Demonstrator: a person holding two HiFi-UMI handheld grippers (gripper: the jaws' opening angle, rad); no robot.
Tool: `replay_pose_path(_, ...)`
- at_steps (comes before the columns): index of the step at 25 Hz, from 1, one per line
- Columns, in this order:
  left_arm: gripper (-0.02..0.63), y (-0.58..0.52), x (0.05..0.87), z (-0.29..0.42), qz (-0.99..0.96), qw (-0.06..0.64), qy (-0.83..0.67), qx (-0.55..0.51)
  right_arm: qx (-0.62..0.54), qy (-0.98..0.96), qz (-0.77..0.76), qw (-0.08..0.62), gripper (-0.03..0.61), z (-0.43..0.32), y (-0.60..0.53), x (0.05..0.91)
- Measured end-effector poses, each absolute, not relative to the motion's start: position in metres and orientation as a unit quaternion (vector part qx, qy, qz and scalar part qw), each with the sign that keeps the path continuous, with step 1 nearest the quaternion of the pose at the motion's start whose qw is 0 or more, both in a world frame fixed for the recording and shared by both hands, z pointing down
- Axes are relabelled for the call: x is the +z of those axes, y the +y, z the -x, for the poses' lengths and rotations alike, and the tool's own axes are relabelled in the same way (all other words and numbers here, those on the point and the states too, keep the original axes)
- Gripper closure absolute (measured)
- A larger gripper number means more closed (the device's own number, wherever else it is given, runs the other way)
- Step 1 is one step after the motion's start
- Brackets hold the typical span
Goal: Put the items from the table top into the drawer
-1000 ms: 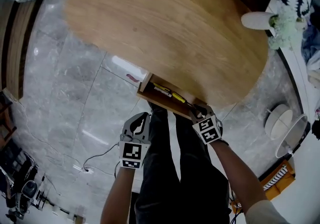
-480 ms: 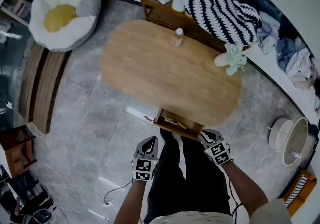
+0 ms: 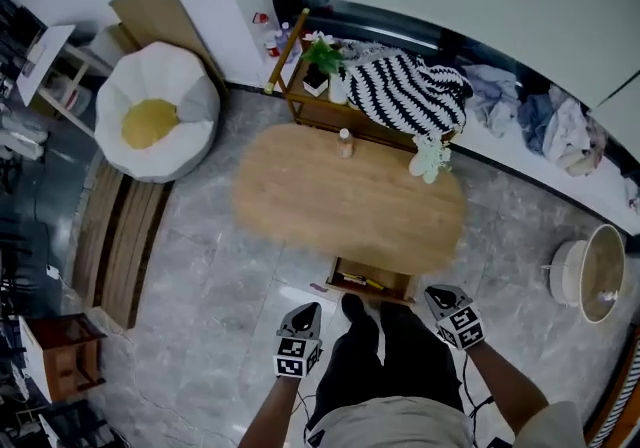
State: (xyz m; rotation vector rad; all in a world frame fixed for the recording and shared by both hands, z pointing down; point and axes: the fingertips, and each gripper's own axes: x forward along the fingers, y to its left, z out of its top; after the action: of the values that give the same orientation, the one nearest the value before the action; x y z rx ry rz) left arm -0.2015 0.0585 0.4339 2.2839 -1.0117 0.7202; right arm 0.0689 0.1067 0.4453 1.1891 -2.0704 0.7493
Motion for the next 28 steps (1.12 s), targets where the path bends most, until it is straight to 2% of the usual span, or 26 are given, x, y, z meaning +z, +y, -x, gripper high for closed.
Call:
replay_pose_path(17, 0.594, 0.15, 0.329, 0.179, -0.869, 0.216, -0.396, 0.205, 0.221, -0.793, -0.523, 0.219, 0.552, -0.121, 0.241, 0.333)
replay_pose_path(28, 0.594, 0.253, 0.262, 0.182, -0.871, 0.186, -0.434, 0.139, 0.172, -0.8, -0.554, 0.157, 0.554, -0.145, 0.329, 0.274)
